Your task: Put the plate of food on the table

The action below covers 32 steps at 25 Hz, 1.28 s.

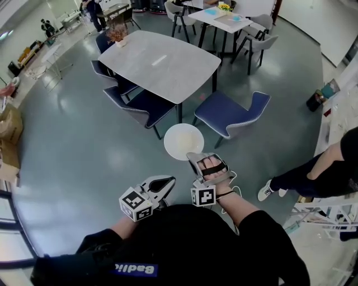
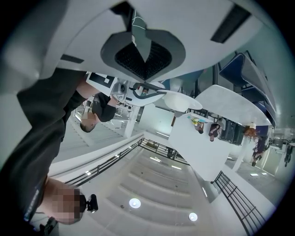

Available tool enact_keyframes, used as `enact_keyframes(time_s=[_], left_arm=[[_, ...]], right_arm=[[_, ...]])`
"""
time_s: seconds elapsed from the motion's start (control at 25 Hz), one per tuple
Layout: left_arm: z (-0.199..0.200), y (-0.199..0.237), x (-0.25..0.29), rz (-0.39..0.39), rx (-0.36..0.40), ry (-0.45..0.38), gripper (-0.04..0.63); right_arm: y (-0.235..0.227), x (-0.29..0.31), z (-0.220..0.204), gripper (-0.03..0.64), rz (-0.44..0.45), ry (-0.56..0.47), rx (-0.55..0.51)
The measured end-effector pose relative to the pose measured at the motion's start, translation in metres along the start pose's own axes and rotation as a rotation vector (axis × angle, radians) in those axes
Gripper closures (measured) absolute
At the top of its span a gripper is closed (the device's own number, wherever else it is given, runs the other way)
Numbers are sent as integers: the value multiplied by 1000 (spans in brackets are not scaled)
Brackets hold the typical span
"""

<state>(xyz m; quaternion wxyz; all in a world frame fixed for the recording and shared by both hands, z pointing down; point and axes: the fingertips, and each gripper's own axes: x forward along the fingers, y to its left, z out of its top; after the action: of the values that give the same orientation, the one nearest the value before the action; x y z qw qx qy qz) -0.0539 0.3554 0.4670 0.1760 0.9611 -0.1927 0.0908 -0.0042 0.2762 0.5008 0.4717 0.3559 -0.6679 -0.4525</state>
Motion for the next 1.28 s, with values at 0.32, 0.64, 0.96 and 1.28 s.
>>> enact_keyframes(time_s=[0.32, 0.64, 0.96, 1.28], left_arm=[[8, -5, 25, 69, -32, -13, 588], [13, 5, 41, 100, -48, -43, 589], [28, 57, 55, 71, -53, -66, 588], [61, 152, 65, 20, -28, -66, 588]], right_arm=[[-8, 6, -24, 600, -16, -38, 6], [-6, 17, -39, 600, -7, -55, -7], [-11, 68, -51, 600, 13, -26, -18], [-36, 151, -60, 600, 24, 31, -14]])
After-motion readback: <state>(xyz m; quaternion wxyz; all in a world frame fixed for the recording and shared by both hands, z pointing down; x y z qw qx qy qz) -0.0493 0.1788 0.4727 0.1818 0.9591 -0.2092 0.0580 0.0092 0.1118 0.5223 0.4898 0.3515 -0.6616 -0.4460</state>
